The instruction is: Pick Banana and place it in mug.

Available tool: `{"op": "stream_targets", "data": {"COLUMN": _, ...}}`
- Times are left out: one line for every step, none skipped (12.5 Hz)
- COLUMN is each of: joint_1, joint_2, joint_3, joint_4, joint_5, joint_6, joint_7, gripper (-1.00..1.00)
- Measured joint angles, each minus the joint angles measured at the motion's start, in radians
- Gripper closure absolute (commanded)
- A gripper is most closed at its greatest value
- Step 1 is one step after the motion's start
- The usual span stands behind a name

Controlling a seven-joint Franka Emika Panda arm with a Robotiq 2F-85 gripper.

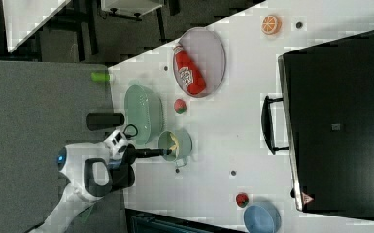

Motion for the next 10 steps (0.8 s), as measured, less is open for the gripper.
{"op": "stream_targets", "data": {"joint_1": -0.004, "joint_2": -0.047, "joint_3": -0.005, "joint_4": 0.002, "joint_5": -0.003, "joint_6": -0.030, "joint_7": 0.000, "gripper": -1.00}}
{"op": "stream_targets", "data": {"joint_1": 0.004, "joint_2": -0.113, "joint_3": -0.024, "joint_4": 0.002, "joint_5": 0.000, "joint_6": -0.075, "joint_7": 0.000, "gripper": -1.00}}
{"op": "stream_targets", "data": {"joint_1": 0.005, "joint_2": -0.183, "joint_3": -0.047, "joint_4": 0.006, "joint_5": -0.002, "joint_6": -0.107, "joint_7": 0.000, "gripper": -1.00}}
{"op": "stream_targets", "data": {"joint_1": -0.001, "joint_2": -0.247, "joint_3": -0.073, "joint_4": 0.020, "joint_5": -0.003, "joint_6": -0.145, "joint_7": 0.000, "gripper": -1.00}}
{"op": "stream_targets", "data": {"joint_1": 0.000, "joint_2": -0.302, "joint_3": -0.117, "joint_4": 0.053, "joint_5": -0.003, "joint_6": -0.213, "joint_7": 0.000, "gripper": -1.00}}
{"op": "stream_targets", "data": {"joint_1": -0.003, "joint_2": -0.350, "joint_3": -0.162, "joint_4": 0.090, "joint_5": 0.008, "joint_6": -0.264, "joint_7": 0.000, "gripper": -1.00}}
{"op": "stream_targets", "data": {"joint_1": -0.004, "joint_2": -0.388, "joint_3": -0.217, "joint_4": 0.139, "joint_5": 0.017, "joint_6": -0.326, "joint_7": 0.001, "gripper": -1.00}}
{"op": "stream_targets", "data": {"joint_1": -0.005, "joint_2": -0.407, "joint_3": -0.278, "joint_4": 0.209, "joint_5": 0.024, "joint_6": -0.425, "joint_7": 0.001, "gripper": -1.00}}
{"op": "stream_targets", "data": {"joint_1": -0.007, "joint_2": -0.414, "joint_3": -0.343, "joint_4": 0.283, "joint_5": 0.033, "joint_6": -0.534, "joint_7": 0.001, "gripper": -1.00}}
{"op": "stream_targets", "data": {"joint_1": -0.021, "joint_2": -0.412, "joint_3": -0.392, "joint_4": 0.355, "joint_5": 0.025, "joint_6": -0.622, "joint_7": 0.003, "gripper": -1.00}}
